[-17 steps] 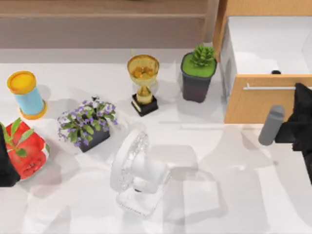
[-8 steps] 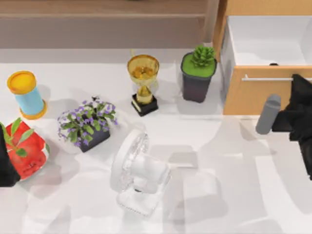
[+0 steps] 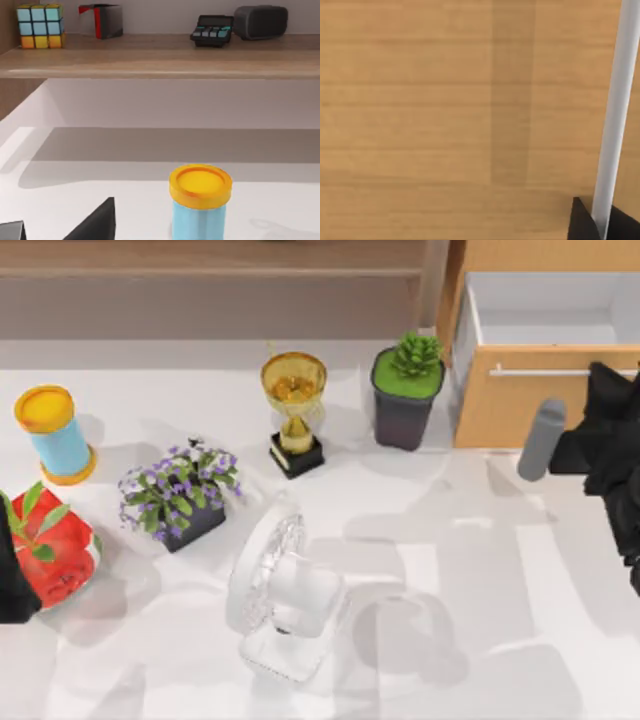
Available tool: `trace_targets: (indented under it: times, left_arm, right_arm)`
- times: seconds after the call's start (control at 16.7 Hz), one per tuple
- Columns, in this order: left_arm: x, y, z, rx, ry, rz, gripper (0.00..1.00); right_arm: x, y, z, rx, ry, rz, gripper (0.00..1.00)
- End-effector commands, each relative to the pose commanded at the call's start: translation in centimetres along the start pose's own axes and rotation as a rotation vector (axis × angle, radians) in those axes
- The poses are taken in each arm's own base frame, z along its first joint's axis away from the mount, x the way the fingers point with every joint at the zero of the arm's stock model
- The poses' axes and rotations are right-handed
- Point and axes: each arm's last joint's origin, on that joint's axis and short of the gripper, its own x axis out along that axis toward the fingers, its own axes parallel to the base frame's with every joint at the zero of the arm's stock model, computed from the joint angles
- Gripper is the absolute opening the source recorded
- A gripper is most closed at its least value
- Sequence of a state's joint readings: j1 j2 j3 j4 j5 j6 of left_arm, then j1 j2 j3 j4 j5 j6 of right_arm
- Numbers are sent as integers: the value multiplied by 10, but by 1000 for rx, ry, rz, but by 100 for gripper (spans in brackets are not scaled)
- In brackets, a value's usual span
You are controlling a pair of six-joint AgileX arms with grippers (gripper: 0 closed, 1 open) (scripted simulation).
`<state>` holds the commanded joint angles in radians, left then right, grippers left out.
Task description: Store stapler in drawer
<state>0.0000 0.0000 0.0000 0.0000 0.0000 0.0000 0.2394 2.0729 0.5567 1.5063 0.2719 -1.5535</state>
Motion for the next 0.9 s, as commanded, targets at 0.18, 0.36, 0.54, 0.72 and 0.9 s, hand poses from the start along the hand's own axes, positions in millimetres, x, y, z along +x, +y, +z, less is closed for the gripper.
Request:
trace_targets:
  times: [0.18,0.36,0.54,0.72,0.9]
  left_arm:
    - [0,0,0,0,0,0,100]
    - [0,0,0,0,0,0,100]
    - [0,0,0,0,0,0,100]
    - [0,0,0,0,0,0,100]
    - [0,0,0,0,0,0,100]
  right_arm:
    - [3,0,0,3,2,0,0]
    - [21,0,1,3,2,1,0]
    - [45,1,1,0,-1,3,0]
    - [61,0,1,2,-1,2,0]
    - [62,0,1,2,-1,2,0]
